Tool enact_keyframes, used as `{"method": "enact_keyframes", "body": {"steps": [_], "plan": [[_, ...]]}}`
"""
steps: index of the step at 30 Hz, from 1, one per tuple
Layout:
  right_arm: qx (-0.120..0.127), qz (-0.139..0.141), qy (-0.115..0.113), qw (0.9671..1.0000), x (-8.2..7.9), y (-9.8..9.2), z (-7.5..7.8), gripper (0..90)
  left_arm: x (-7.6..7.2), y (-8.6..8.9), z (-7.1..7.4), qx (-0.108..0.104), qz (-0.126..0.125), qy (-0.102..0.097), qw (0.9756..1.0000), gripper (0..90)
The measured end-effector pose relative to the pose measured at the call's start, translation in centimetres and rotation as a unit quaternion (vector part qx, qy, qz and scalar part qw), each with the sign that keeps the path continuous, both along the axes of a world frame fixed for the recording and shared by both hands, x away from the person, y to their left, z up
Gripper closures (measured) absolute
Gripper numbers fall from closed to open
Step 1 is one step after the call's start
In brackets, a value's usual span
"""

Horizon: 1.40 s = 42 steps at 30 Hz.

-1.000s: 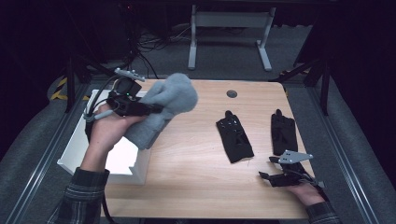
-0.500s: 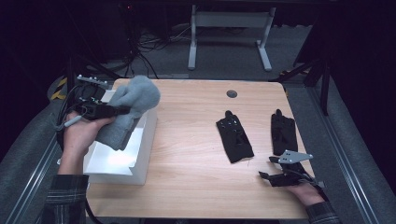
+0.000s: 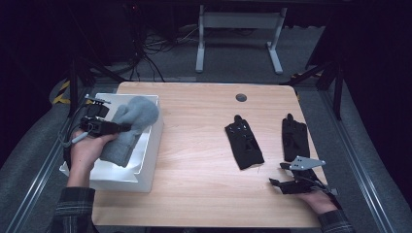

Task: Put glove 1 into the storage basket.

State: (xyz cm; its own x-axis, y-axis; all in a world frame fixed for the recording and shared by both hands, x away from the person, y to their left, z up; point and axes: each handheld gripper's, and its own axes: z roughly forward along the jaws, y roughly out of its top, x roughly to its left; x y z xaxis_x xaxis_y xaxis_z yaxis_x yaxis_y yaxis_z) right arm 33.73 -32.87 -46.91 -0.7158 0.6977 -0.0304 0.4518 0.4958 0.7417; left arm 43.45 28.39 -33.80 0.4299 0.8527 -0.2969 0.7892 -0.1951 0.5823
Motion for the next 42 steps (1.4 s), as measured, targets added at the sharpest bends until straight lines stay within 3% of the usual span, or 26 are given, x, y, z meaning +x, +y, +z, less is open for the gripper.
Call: {"method": "enact_keyframes", "body": {"steps": [11,20,21,26,29,31,32,34,42], "plan": [[0.0,-0.002,0.001,1.0,0.0,0.0,0.0,22.1,0.9,1.0,-3.9,-0.001,0.018,0.039,0.9991,67.4],[0.0,-0.002,0.001,1.0,0.0,0.0,0.0,22.1,1.8,1.7,-7.1,0.0,0.032,0.072,0.9969,66.0],[0.0,-0.002,0.001,1.0,0.0,0.0,0.0,22.2,2.1,1.9,-8.0,0.001,0.037,0.083,0.9959,65.1],[0.0,-0.002,0.001,1.0,0.0,0.0,0.0,22.1,2.4,2.2,-8.9,0.0,0.039,0.083,0.9958,55.1],[0.0,-0.002,0.001,1.0,0.0,0.0,0.0,22.1,2.4,2.2,-8.7,0.007,0.034,0.066,0.9972,40.9],[0.0,-0.002,0.001,1.0,0.0,0.0,0.0,22.1,2.3,1.7,-8.4,0.027,0.035,0.053,0.9976,31.1],[0.0,-0.002,0.001,1.0,0.0,0.0,0.0,22.1,2.3,1.7,-8.4,0.027,0.035,0.053,0.9976,27.8],[0.0,-0.003,0.001,1.0,0.0,0.0,0.0,22.1,2.2,1.5,-7.8,0.039,0.036,0.04,0.9978,26.2],[0.0,-0.003,0.001,1.0,0.0,0.0,0.0,22.1,1.7,1.5,-6.3,0.033,0.048,0.001,0.9983,21.6]]}}
